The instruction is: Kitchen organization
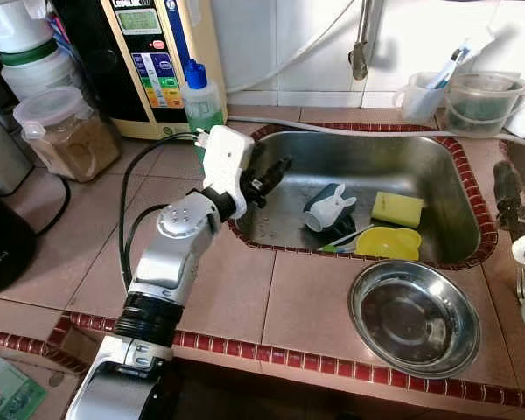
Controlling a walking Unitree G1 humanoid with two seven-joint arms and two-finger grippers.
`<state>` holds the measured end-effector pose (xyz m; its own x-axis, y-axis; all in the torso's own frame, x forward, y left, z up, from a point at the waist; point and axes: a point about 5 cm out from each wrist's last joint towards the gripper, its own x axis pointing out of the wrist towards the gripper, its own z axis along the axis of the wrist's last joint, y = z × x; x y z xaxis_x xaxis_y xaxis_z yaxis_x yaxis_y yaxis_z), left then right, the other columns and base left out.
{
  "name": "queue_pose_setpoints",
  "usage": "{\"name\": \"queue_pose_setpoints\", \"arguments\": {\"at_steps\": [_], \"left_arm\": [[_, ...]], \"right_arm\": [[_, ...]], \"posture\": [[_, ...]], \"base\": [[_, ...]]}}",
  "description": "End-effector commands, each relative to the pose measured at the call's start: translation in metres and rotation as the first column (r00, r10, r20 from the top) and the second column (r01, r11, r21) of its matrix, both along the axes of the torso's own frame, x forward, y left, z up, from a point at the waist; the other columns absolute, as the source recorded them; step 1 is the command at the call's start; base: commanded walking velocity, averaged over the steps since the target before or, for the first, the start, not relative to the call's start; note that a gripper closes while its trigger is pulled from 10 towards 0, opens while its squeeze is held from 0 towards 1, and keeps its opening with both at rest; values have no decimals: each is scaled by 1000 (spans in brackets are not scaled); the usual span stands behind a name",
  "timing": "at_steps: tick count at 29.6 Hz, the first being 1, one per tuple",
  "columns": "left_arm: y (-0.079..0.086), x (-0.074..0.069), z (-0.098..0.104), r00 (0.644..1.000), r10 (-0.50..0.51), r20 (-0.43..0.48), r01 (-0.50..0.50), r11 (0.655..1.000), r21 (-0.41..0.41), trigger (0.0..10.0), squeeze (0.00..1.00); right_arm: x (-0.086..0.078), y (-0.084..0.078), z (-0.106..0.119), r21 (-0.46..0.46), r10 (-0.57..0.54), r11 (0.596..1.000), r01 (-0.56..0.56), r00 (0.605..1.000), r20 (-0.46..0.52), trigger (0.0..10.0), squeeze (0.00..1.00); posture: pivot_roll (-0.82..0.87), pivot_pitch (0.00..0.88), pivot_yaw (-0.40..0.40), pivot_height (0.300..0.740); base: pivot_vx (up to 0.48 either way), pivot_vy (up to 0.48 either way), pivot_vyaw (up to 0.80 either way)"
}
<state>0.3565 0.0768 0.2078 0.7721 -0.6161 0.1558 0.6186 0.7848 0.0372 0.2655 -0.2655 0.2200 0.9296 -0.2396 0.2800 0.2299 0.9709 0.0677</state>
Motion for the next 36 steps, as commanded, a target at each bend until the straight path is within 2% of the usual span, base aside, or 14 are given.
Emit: {"name": "queue_pose_setpoints", "arguments": {"at_steps": [1, 8, 18, 26, 36], "left_arm": [[4, 2, 2, 1000, 15, 3, -15, 1000, -18, 10000, 0], [9, 3, 1, 999, 46, -2, -46, 997, -60, 10000, 0], [15, 4, 2, 997, 79, -6, -79, 992, -97, 10000, 0], [20, 4, 1, 994, 106, -22, -108, 986, -125, 10000, 0], [21, 3, 1, 993, 117, -17, -118, 985, -128, 10000, 0]], "right_arm": [[0, 8, 5, -18, 6, 1000, -5, 1000, 29, 10000, 0], [8, 26, -1, 0, 1, 1000, -1, 999, 45, 10000, 0], [18, 36, -3, -14, 8, 1000, -7, 1000, 30, 10000, 0], [26, 40, -4, -13, 28, 1000, -28, 999, 22, 10000, 0], [28, 40, -3, -29, 37, 999, -36, 999, 25, 10000, 0]], "posture": [[-257, 63, 105, 703], [-240, 43, 85, 703], [-221, 29, 59, 703], [-208, 19, 38, 703], [-210, 13, 34, 703]], "base": [[0, 0, 0], [0, 0, 0], [0, 0, 0], [0, 0, -694], [0, 0, -776]]}}
